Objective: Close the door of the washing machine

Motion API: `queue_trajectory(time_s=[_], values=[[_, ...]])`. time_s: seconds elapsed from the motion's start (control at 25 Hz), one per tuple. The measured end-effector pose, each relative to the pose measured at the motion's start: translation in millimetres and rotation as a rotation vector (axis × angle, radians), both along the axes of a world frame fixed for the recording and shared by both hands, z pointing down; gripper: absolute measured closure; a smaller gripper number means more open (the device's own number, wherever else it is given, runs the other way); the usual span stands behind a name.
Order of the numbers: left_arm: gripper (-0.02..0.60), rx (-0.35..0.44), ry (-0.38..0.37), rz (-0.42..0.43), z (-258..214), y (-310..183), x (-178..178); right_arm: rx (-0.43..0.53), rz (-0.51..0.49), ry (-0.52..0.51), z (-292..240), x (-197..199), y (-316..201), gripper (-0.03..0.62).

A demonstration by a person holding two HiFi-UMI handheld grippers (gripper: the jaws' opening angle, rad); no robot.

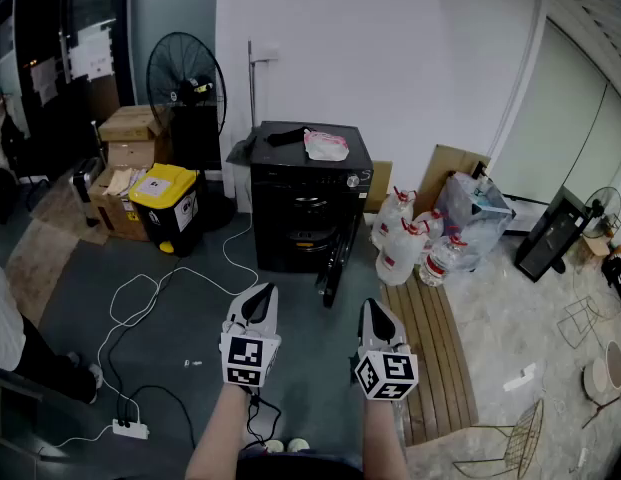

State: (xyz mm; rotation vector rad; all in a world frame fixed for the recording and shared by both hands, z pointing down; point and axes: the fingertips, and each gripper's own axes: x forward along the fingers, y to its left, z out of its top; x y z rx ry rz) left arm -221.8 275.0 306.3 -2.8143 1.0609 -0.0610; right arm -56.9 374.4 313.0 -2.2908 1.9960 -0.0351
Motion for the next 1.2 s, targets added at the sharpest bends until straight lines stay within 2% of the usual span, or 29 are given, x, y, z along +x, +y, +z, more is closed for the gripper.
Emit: queue_trajectory(time_s=[0.52, 0.96, 1.0, 1.04, 1.2], values=[[0.575, -0.010, -0.012, 0.003, 7, 2, -1, -0.005, -0.024, -0.012, 5, -7, -1, 0.585], [0.574, -0.067, 0.000, 0.002, 25, -5, -4, -0.008, -0.008, -0.038, 13, -1, -2, 0.583], [0.554, -0.071, 0.008, 0.009, 25, -5, -4, -0.009, -0.008, -0.039, 14, -2, -2, 0.583], [0.507, -0.075, 0.015, 0.016, 25, -5, -3, -0.010, -0.007, -0.040, 15, -2, -2, 0.583], [0.415, -0.081, 0.047, 0.012, 26, -8, -6, -0.014, -0.003, -0.041, 19, -2, -4, 0.583]])
